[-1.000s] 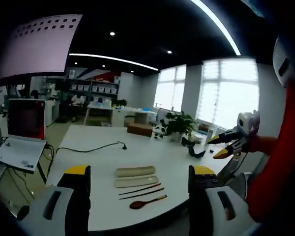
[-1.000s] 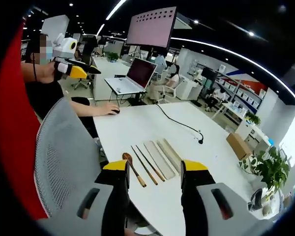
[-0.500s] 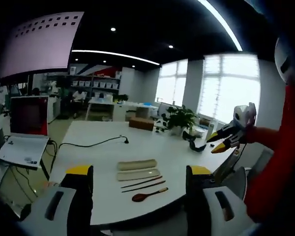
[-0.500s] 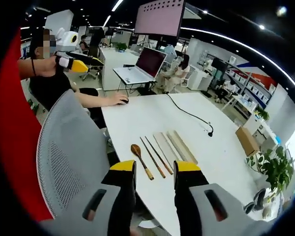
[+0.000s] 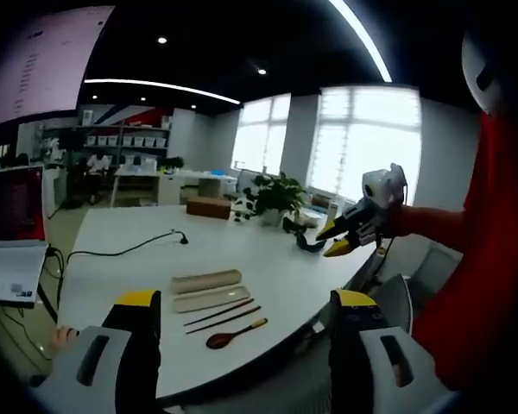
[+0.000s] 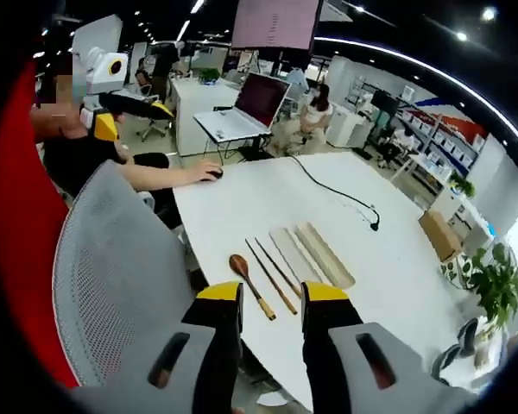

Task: Arrange the utensils inside the cutlery case until each visible utensil rests in its matching compartment.

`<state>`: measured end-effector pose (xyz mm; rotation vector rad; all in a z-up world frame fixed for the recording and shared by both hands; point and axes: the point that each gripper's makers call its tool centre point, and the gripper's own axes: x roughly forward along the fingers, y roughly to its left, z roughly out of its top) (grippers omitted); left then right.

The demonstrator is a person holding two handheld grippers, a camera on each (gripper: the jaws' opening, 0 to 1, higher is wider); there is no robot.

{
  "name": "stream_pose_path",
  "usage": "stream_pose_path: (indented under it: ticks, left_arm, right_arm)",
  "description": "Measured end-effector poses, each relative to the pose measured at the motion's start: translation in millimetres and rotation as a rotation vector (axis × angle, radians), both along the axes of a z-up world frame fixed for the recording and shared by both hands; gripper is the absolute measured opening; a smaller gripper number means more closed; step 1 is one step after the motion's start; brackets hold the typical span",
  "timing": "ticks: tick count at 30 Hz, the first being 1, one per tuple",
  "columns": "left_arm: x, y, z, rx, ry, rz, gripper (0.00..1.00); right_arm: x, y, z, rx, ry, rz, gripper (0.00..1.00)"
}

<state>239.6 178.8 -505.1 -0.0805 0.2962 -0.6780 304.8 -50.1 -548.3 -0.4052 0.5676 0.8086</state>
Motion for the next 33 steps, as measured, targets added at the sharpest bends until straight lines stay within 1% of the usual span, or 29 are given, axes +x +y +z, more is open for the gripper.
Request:
stream_pose_path:
  ticks: [2,3,5,6,7,9,11,13,14,15,17,18,19,21,25,27,28,29,31,33]
  left_arm:
    - [0.2,-3,2.9,-0.032,0.003,-0.032,0.84]
    - [0.5,-3,3.7,-0.037,0.002,-0.040,0.84]
    - [1.2,-5,0.5,-0.027,0.007,-0.070,0.84]
    - [2.8,-5,-5.3,0.007,0.009,-0.088,0.85]
    - [4.8,-4,-9.1,0.033,0.008,-0.090,0.85]
    - [10.1,-2,-12.7,0.065,0.007,-0.086,0.86]
    - [15.2,3,-10.5,0.063,0.004,-0.066,0.86]
    - [18.6,5,-9.8,0.044,0.011,-0.051,0.86]
    - [20.3,5,-11.2,0.040,0.014,-0.049,0.86]
    - [21.4,6,-13.8,0.049,0.016,-0.048,0.85]
    - [23.3,9,-16.9,0.067,0.019,-0.035,0.84]
    - [24.5,11,-16.5,0.062,0.019,-0.022,0.84]
    - [25.8,13,-16.7,0.050,0.025,-0.011,0.83]
    - [26.9,16,-16.5,0.039,0.027,0.006,0.83]
    - [28.8,19,-19.9,0.044,0.039,0.028,0.82]
    - [29.2,20,-21.0,0.059,0.040,0.029,0.82]
    - [30.2,21,-20.5,0.071,0.034,0.034,0.82]
    - [30.9,22,-20.5,0.079,0.032,0.037,0.82]
    - [32.3,23,-21.3,0.100,0.030,0.050,0.82]
    - [31.3,21,-20.9,0.098,0.038,0.059,0.82]
  right_arm:
    - [13,-2,7.0,0.012,-0.069,-0.047,0.24]
    - [19,-7,9.4,-0.003,-0.085,-0.097,0.24]
    - [23,-6,10.7,-0.022,-0.079,-0.108,0.25]
    - [30,-5,14.1,-0.029,-0.103,-0.122,0.25]
    - [31,-3,14.8,-0.029,-0.104,-0.114,0.25]
    - [36,2,14.3,-0.034,-0.092,-0.091,0.24]
    - [40,5,11.9,-0.074,-0.084,-0.061,0.24]
    - [42,10,11.6,-0.080,-0.080,-0.034,0.28]
    - [43,13,8.5,-0.094,-0.074,-0.011,0.29]
    - [45,16,5.1,-0.101,-0.074,-0.003,0.30]
    - [48,21,-2.2,-0.099,-0.054,0.011,0.27]
    - [49,23,-4.4,-0.101,-0.046,0.014,0.26]
    - [49,28,-12.1,-0.117,-0.022,0.039,0.26]
    - [51,32,-17.6,-0.158,-0.026,0.087,0.26]
    - [58,41,-19.9,-0.182,-0.029,0.113,0.26]
    - [60,45,-22.9,-0.207,-0.032,0.143,0.24]
    - [61,43,-26.4,-0.262,-0.040,0.172,0.22]
    - [63,42,-28.5,-0.269,-0.045,0.180,0.22]
    - [66,45,-29.3,-0.252,-0.048,0.183,0.25]
    - [67,45,-31.2,-0.256,-0.045,0.190,0.24]
